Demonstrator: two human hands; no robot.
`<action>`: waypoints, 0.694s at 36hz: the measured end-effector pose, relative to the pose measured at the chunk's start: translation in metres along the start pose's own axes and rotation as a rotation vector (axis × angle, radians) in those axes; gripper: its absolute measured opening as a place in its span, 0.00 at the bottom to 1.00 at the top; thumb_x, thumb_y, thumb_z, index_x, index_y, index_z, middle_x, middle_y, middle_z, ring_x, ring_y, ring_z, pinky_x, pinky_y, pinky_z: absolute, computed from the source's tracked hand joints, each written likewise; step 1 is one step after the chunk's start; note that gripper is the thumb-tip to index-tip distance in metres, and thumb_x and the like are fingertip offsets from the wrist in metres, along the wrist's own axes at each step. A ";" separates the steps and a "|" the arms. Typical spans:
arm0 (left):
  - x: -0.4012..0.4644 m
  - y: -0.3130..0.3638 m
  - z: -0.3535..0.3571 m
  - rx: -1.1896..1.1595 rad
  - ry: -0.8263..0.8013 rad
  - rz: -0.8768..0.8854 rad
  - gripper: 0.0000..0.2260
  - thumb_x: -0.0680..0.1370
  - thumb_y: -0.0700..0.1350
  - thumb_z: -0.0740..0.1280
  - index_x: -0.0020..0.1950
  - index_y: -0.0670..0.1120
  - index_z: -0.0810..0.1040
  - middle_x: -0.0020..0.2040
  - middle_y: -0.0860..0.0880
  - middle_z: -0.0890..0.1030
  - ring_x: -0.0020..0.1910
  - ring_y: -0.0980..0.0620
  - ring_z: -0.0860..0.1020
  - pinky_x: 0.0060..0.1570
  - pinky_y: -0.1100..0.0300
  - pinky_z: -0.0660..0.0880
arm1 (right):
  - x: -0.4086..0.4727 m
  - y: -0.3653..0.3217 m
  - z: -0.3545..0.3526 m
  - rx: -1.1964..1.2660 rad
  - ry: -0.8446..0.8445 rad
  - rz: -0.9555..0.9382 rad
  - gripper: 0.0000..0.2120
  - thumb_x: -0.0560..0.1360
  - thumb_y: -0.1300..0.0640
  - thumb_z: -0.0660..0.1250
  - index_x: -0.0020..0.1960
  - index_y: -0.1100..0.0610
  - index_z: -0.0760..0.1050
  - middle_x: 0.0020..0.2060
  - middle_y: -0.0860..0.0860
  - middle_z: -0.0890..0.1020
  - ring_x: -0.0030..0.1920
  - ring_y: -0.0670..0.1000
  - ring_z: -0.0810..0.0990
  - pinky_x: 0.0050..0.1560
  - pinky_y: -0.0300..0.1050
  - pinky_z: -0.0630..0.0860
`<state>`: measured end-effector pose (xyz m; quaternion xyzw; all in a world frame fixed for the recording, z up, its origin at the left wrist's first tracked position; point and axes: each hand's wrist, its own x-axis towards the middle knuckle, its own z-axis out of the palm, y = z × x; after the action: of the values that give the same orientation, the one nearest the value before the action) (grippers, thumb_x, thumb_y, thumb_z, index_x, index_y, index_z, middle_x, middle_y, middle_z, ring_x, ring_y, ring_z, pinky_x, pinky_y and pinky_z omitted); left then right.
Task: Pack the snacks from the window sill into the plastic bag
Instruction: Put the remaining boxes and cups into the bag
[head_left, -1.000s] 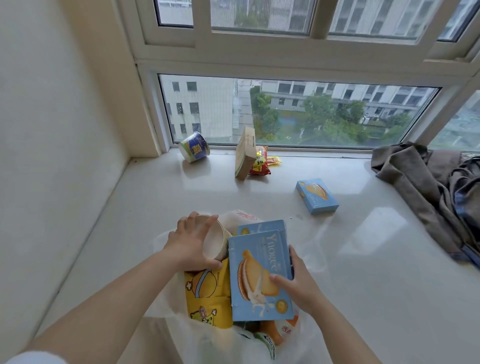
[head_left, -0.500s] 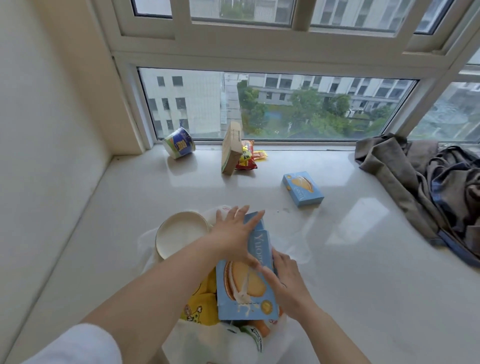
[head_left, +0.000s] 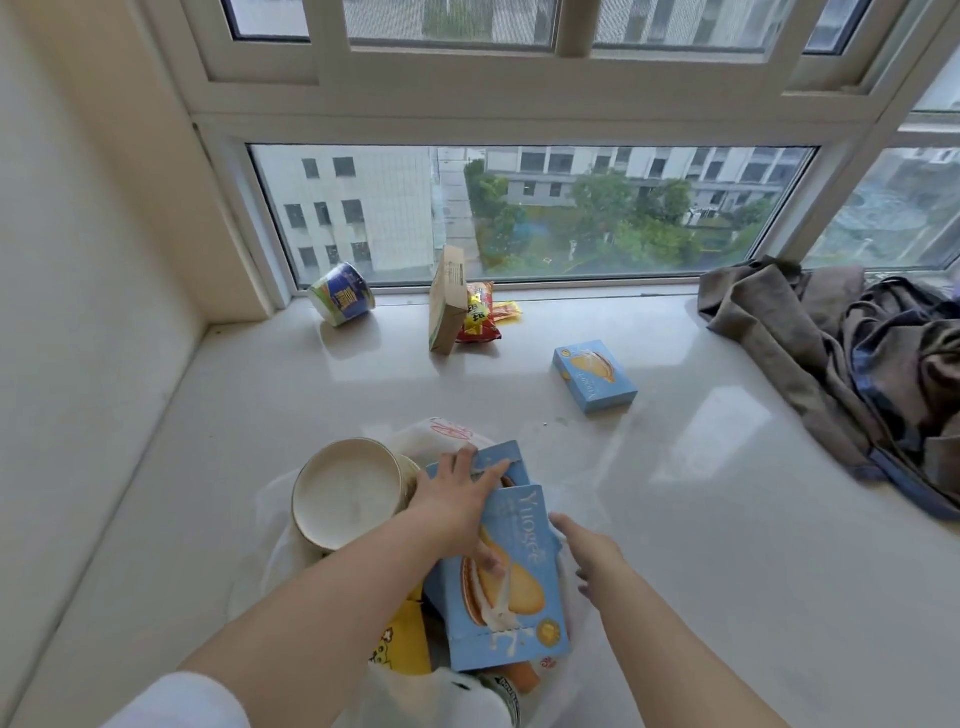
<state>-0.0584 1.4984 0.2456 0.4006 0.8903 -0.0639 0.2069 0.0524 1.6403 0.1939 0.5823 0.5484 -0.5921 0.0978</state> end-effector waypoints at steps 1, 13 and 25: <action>0.001 0.002 0.001 0.007 0.006 -0.002 0.55 0.62 0.67 0.73 0.76 0.59 0.40 0.75 0.45 0.45 0.74 0.42 0.49 0.68 0.40 0.59 | 0.002 -0.001 0.001 0.020 -0.029 0.008 0.30 0.72 0.46 0.70 0.65 0.64 0.70 0.61 0.58 0.73 0.57 0.57 0.73 0.53 0.49 0.70; 0.002 0.002 0.004 -0.005 0.009 -0.016 0.54 0.61 0.68 0.73 0.76 0.59 0.43 0.75 0.46 0.45 0.74 0.42 0.47 0.69 0.40 0.57 | 0.019 0.005 -0.018 0.141 0.012 -0.010 0.09 0.76 0.55 0.64 0.50 0.62 0.74 0.41 0.54 0.78 0.44 0.53 0.74 0.45 0.47 0.69; -0.001 0.002 0.007 -0.016 0.015 -0.040 0.53 0.62 0.67 0.73 0.76 0.58 0.45 0.75 0.46 0.45 0.74 0.41 0.45 0.70 0.40 0.55 | 0.031 -0.010 0.004 0.249 -0.035 0.037 0.19 0.77 0.57 0.65 0.65 0.65 0.70 0.52 0.57 0.71 0.46 0.54 0.71 0.49 0.46 0.66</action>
<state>-0.0538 1.4971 0.2401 0.3814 0.9001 -0.0579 0.2024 0.0332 1.6574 0.1731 0.5898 0.4580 -0.6636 0.0452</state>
